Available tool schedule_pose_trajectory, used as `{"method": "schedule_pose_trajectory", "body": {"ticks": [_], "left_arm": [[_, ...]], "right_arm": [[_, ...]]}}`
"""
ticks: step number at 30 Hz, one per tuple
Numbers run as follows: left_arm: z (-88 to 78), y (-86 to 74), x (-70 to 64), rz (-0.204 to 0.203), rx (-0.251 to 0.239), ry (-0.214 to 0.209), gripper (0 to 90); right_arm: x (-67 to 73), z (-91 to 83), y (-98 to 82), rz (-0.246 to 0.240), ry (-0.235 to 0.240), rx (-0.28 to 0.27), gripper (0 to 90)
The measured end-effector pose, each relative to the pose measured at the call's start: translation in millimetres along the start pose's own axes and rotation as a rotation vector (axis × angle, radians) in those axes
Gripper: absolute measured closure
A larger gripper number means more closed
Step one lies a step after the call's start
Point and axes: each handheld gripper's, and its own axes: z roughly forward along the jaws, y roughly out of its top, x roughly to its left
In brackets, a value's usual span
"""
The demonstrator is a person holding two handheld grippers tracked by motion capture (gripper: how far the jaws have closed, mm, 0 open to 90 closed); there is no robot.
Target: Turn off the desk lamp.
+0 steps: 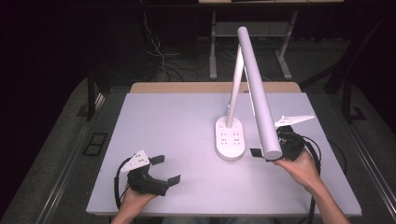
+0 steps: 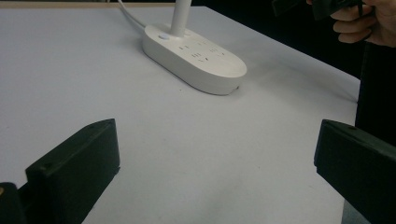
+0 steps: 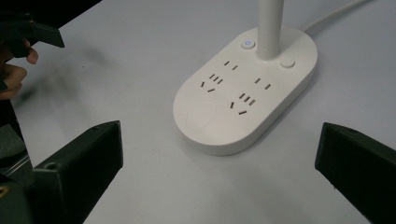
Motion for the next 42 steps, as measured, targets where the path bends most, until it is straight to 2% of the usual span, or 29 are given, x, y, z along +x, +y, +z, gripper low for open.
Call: {"method": "schedule_pose_trajectory", "body": {"ticks": [4,11,28,36,37,42], "left_arm": [[-1.0,0.0,0.2,-0.003,-0.006,0.003,0.0],[-1.0,0.0,0.0,-0.001,-0.005,0.001,0.0],[-2.0,0.1,0.4,-0.002,-0.007,0.001,0.0],[-2.3,0.1,0.8,-0.003,-0.007,0.001,0.0],[-2.2,0.1,0.7,-0.004,-0.007,0.000,0.0],[-2.3,0.1,0.8,-0.003,-0.007,0.001,0.0]], "right_arm": [[0.4,2.8,10.5,-0.020,0.006,0.009,1.0],[-0.8,6.7,20.1,-0.018,-0.001,0.018,1.0],[-22.0,26.1,41.2,0.000,-0.014,0.043,1.0],[-30.4,39.6,50.2,-0.016,-0.023,0.058,1.0],[-31.5,41.0,50.5,-0.022,-0.015,0.055,8.6],[-38.3,47.0,51.8,-0.023,0.010,0.036,23.1]]}}
